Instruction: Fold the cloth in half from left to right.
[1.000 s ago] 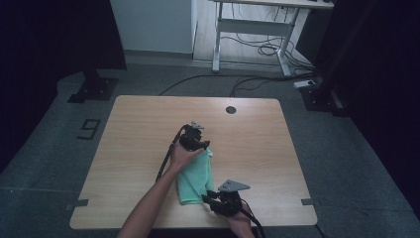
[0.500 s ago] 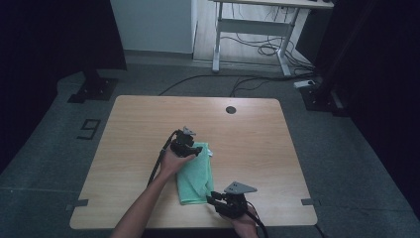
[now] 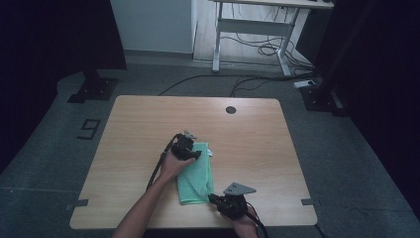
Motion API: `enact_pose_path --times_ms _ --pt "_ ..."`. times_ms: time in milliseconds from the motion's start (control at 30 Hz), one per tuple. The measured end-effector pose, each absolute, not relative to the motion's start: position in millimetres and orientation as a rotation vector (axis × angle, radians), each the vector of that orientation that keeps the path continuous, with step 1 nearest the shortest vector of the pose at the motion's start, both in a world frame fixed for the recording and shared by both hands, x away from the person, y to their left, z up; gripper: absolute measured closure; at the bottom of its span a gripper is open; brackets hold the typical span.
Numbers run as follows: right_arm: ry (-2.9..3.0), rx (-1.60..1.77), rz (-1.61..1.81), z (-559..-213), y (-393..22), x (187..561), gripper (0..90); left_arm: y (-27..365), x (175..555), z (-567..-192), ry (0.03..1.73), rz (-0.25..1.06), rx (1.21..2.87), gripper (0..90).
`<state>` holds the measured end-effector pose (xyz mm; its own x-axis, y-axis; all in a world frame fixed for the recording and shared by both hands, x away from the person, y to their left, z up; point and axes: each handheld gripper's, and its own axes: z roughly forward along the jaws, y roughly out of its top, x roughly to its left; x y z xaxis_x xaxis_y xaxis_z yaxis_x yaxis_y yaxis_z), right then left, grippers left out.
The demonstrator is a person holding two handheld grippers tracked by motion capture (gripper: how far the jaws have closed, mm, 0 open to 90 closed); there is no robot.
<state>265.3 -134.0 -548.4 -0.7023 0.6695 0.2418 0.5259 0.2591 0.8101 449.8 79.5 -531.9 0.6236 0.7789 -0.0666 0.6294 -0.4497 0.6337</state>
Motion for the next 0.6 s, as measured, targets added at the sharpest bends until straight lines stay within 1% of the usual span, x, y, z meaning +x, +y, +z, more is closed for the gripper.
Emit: enact_pose_path --times_ms 600 --pt "2.407 1.170 1.372 -560 -142 261 89.3 80 451 -533 1.114 0.304 2.210 52.2"
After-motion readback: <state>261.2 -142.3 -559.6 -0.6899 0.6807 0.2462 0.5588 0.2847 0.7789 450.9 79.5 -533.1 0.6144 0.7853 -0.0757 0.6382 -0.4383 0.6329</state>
